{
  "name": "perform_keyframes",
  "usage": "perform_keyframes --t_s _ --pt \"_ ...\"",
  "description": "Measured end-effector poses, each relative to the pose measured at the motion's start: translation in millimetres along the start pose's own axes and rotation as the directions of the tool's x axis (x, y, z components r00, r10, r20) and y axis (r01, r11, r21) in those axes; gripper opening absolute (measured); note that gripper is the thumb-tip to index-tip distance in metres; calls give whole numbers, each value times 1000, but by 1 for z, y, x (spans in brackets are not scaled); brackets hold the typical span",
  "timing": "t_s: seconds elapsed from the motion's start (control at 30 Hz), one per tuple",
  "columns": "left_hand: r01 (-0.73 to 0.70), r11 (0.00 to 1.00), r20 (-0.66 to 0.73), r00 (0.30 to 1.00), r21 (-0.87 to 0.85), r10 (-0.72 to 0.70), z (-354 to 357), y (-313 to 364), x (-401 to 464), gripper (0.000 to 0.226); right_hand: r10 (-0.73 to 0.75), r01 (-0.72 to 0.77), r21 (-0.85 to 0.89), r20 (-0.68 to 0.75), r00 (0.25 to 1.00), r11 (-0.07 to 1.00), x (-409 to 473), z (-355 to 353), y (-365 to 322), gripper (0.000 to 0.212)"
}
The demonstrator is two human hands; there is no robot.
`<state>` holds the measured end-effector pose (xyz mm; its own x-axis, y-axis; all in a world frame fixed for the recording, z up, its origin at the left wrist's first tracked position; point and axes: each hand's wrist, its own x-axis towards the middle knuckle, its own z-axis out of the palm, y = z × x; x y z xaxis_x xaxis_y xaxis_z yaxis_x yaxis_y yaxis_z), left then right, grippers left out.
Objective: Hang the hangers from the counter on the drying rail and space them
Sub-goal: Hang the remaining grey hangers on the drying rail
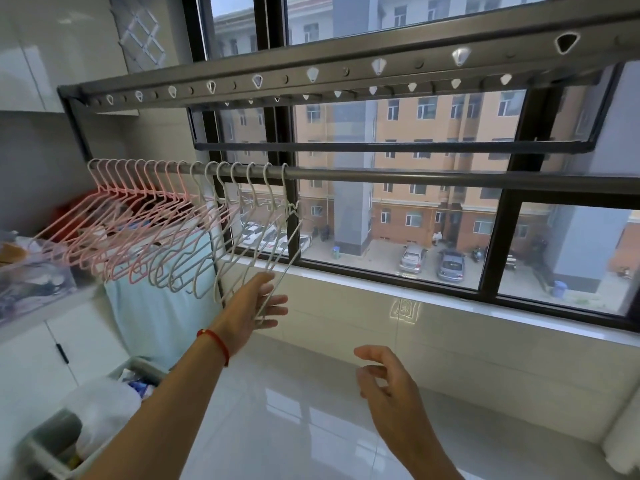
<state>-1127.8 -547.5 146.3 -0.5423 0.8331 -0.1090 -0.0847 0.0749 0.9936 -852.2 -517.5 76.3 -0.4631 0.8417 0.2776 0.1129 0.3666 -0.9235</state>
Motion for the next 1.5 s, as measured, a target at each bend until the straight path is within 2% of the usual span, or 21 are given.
perform_keyframes --t_s 0.07,0.2,0.3,0.4,0.57,0.8,0.9,1.0,1.1,1.17,1.23,1.3,1.37,1.43,1.5 --pt "2 999 3 1000 -43 -2 0 -24 -18 71 13 -13 9 8 1000 1000 -4 0 3 24" --pt "91 977 -6 996 -192 -93 4 -75 -59 74 32 -33 24 14 999 999 -13 -1 10 27" --pt "141 984 13 990 -113 -141 18 -109 -82 81 74 -74 23 13 997 997 -22 -7 19 27" --pt "142 989 75 988 -36 -139 51 -127 -95 61 111 -110 4 -13 994 994 -37 -22 30 27" --pt "90 994 259 961 58 -102 160 -128 -105 27 203 -209 -22 -159 966 978 -69 -88 57 28" --pt "-46 992 500 866 122 -21 359 -116 -159 21 327 -333 70 -461 825 940 -117 -245 107 22" --pt "-78 985 589 808 151 -26 459 -117 -188 21 362 -378 98 -576 733 920 -144 -329 129 21" --pt "-112 977 684 728 184 -45 561 -123 -221 19 369 -422 115 -716 592 899 -182 -433 148 15" --pt "-134 968 766 637 211 -79 652 -134 -259 19 338 -500 118 -862 377 858 -235 -543 161 15" --pt "-150 961 814 571 231 -106 701 -142 -282 22 327 -582 148 -920 215 799 -270 -609 173 18" --pt "-191 952 856 504 241 -116 743 -148 -300 26 295 -659 167 -952 86 733 -298 -666 188 19" --pt "-228 939 880 456 258 -131 781 -152 -311 27 270 -727 174 -963 16 664 -318 -713 202 19" --pt "-251 927 896 417 277 -155 810 -155 -319 27 261 -803 164 -965 -11 573 -331 -750 214 24" --pt "-258 918 898 400 301 -182 832 -158 -324 26 241 -861 161 -969 -46 482 -337 -780 225 31" --pt "-266 911 897 395 317 -197 848 -159 -325 25 232 -896 215 -964 -131 388 -339 -804 234 42"
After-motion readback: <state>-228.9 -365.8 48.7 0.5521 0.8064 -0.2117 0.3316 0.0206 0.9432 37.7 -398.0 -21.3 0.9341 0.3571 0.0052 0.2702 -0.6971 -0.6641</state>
